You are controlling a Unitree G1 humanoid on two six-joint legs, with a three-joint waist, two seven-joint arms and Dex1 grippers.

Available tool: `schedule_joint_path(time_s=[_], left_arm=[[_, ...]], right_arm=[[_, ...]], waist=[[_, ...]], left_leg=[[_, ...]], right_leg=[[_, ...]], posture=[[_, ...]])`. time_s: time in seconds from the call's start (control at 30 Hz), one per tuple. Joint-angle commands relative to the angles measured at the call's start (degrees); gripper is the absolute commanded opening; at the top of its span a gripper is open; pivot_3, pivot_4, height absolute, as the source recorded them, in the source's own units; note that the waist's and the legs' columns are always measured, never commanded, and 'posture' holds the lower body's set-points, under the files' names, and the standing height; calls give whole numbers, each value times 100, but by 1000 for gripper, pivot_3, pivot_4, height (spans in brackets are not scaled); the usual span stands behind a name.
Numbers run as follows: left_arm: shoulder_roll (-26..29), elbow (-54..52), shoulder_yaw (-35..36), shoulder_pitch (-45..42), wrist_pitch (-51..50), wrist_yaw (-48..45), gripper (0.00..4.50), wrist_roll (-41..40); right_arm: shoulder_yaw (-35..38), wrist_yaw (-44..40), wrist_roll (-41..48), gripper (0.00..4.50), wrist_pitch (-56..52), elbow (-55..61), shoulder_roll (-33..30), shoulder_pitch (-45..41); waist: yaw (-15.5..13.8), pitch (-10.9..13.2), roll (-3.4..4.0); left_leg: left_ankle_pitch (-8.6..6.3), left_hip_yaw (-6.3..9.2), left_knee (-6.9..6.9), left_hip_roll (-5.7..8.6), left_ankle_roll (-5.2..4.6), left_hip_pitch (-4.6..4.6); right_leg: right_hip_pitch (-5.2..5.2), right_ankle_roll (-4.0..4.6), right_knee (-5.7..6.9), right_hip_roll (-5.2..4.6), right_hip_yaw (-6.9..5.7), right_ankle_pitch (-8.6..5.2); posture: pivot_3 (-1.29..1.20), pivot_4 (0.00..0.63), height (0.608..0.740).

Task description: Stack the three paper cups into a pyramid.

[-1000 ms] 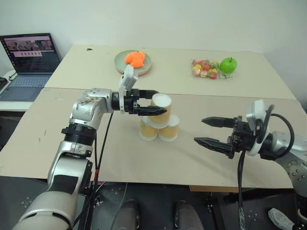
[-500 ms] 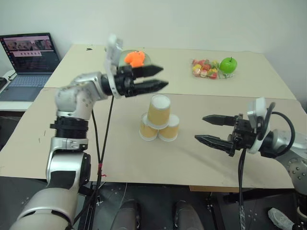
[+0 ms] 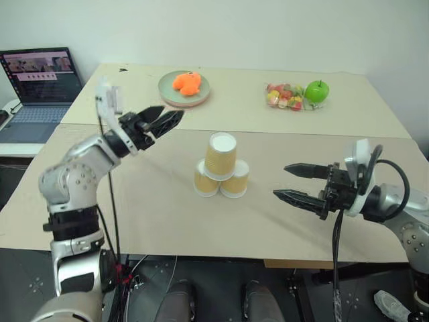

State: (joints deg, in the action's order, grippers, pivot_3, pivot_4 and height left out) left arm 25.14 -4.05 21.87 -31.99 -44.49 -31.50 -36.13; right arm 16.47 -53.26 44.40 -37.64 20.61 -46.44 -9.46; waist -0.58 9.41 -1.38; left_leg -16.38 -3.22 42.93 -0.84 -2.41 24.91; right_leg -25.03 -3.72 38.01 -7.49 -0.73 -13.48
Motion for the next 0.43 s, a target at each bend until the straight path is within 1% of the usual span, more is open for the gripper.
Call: schedule_joint_path(time_s=[0.03,0.2,0.27,0.43], left_arm=[[-48,-173,355,349,364,603,4436,192],[-157,19,510,446,594,1000,4436,219],[-187,71,469,455,739,1051,4436,253],[-253,166,282,576,1109,1139,4436,471]], right_arm=[[623,259,-246,4500,334,-355,-28,125],[639,914,-606,4500,601,-552,421,149],[599,1073,-614,4500,563,-559,602,173],[525,1627,-1015,4500,859,-621,1094,257]], waist=[[-21,2,-3],[-34,1,-7],[-24,1,-7],[-15,1,-7]], left_leg=[[0,-1,1,0,0,1],[2,2,4,0,4,-6],[2,1,2,1,3,-9],[2,-4,-1,5,4,-5]], right_leg=[[-2,0,-1,0,-1,0],[6,3,6,-1,-7,4],[9,3,4,-1,-6,4],[2,3,3,0,-5,3]], posture=[[0,150,676],[0,150,676],[0,150,676],[0,150,676]])
